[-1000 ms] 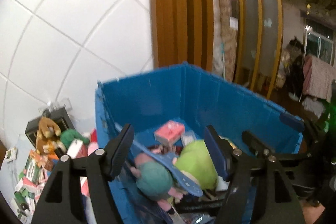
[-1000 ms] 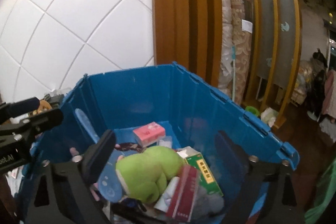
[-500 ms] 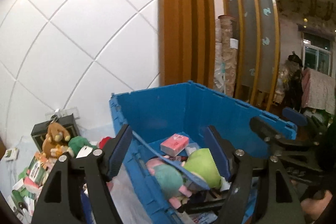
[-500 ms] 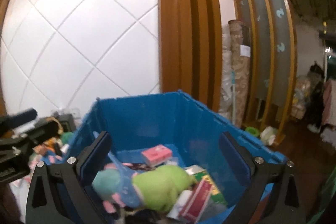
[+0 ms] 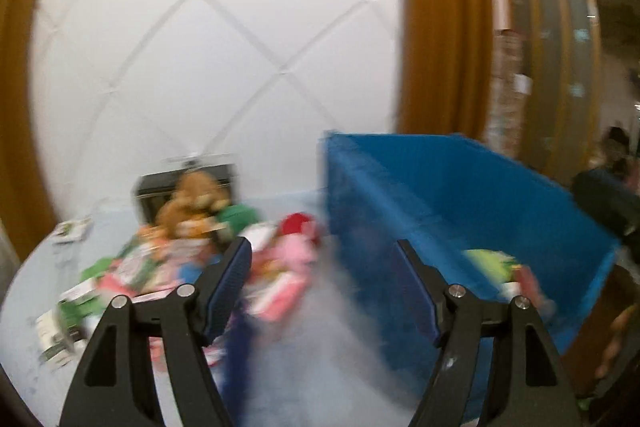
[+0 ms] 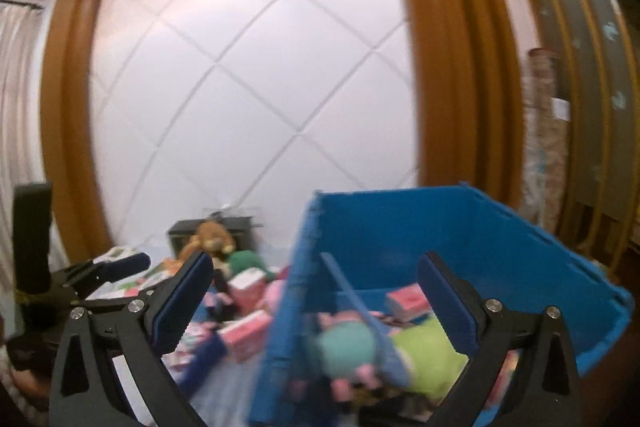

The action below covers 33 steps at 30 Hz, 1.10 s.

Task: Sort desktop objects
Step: 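Move both tools back toward the pile on the table, then grasp a pink-white tissue pack with each tool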

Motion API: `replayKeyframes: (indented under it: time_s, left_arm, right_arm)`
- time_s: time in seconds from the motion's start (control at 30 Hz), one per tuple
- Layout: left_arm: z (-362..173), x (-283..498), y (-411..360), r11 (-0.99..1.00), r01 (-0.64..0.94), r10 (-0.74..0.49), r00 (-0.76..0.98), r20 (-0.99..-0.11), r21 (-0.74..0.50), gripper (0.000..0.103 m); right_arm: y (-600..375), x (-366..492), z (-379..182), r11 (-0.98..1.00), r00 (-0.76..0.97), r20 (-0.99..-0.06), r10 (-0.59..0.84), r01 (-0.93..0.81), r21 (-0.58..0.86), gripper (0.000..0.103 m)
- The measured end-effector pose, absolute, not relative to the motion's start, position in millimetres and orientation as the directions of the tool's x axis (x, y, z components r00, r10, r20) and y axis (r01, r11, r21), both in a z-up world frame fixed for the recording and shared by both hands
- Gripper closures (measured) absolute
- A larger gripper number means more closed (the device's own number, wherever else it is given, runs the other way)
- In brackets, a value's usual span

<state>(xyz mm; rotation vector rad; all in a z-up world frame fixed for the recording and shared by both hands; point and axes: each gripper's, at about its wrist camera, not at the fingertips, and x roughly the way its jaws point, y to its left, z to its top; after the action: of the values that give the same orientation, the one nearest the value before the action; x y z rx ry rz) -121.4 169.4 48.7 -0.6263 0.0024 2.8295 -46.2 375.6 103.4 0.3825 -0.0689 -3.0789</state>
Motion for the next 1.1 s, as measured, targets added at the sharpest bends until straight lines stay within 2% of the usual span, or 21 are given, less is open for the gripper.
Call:
replayKeyframes:
  time_s: [0.2,0.53,0.7,0.83,1.0,1.1]
  left_arm:
    - [17,-131,71,-0.996,-0.088,0.092,-0.863,-0.497,-0.032,0.031]
    - [-73,-154,-79,-0.997,0.073,-0.070,-0.735,-0.675,0.024,0.031]
    - [-119,-167,-119,-0.996,0.087,-0.063,-0.659,-0.749,0.007,0.031]
    - [-151,-181,-125,-0.998,0.066,-0.042,-0.617,-0.786,0.002,0.031]
    - [-174,-198,-103,-0.999,0.002,0.025,-0.583,-0.812,-0.033,0.031]
    - [-174,-211,-89,-0.998,-0.011,0.052,-0.573,-0.818,-0.056,0.031]
  right_arm:
    - [309,-68,96,-0.991,-0.951,-0.279,-0.133,0.127,0.038,0.000]
    - [211,-126,23,-0.989,-0.861,-0.486,-0.149,0.136,0.062,0.000]
    - [186,-152,-32,-0.995,-0.774,-0.626,-0.100,0.072,0.069,0.000]
    - [174,-162,-69,-0.996,-0.707,-0.702,-0.085,0.042,0.078,0.000]
    - [171,-173,-106,-0.997,-0.622,-0.780,-0.073,0.032,0.068,0.000]
    - [175,-179,-114,-0.997,-0.606,-0.792,-0.076,0.035,0.068,0.000]
